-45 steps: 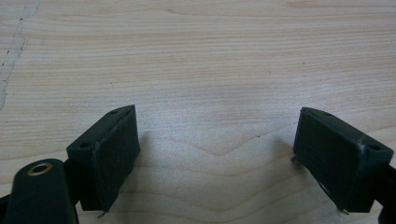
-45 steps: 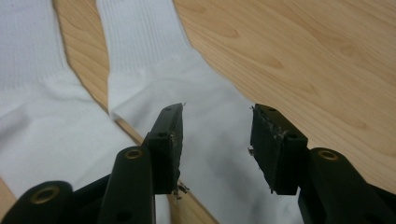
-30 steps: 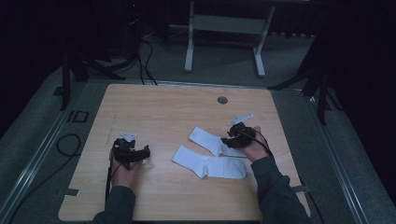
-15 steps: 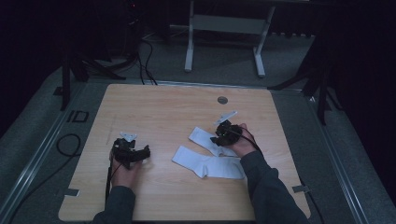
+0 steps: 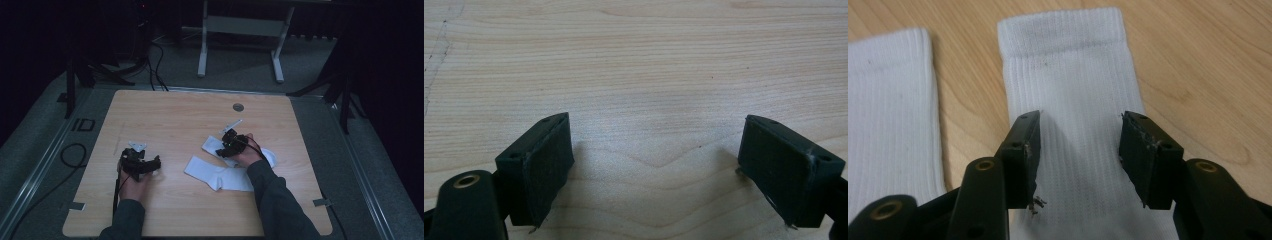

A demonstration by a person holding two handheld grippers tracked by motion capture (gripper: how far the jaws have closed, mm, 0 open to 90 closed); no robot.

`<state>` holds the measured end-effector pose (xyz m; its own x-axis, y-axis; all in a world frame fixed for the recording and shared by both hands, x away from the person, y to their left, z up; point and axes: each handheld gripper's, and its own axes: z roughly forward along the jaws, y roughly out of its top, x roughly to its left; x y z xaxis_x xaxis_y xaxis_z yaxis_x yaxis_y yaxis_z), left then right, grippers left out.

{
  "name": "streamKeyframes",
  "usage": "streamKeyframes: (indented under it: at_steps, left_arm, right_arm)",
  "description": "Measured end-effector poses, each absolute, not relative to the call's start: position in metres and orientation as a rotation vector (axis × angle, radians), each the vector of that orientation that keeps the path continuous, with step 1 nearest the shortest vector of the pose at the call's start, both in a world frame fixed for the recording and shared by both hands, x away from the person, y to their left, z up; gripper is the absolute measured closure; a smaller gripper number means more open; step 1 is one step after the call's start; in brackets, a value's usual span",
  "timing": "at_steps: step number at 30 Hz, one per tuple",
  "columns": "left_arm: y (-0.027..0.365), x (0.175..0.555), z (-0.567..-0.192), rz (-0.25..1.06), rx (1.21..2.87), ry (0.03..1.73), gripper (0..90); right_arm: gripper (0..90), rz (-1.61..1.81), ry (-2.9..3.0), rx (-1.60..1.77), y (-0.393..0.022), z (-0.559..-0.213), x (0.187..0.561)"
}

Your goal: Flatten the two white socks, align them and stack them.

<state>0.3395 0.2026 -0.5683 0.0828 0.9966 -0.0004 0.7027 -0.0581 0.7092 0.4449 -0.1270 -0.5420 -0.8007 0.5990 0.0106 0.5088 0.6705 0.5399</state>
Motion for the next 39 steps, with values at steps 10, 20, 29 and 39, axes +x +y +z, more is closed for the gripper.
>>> streamKeyframes:
  at_steps: [10, 20, 29, 39]
  left_arm:
    - [0.203, 0.339, -0.568, 0.696, 1.819, 1.675, 14.3]
    - [0.203, 0.339, -0.568, 0.696, 1.819, 1.675, 14.3]
    - [0.203, 0.339, -0.568, 0.696, 1.819, 1.675, 14.3]
    - [0.203, 0.339, -0.568, 0.696, 1.819, 1.675, 14.3]
  right_arm:
    - [75.7, 0.78, 2.692, 0.913, -0.132, -0.541, 0.446]
    - [82.7, 0.8, 2.702, 0.92, -0.148, -0.541, 0.445]
    - [83.5, 0.911, 2.72, 1.045, -0.184, -0.544, 0.449]
    - [83.8, 0.792, 2.65, 0.968, -0.2, -0.523, 0.432]
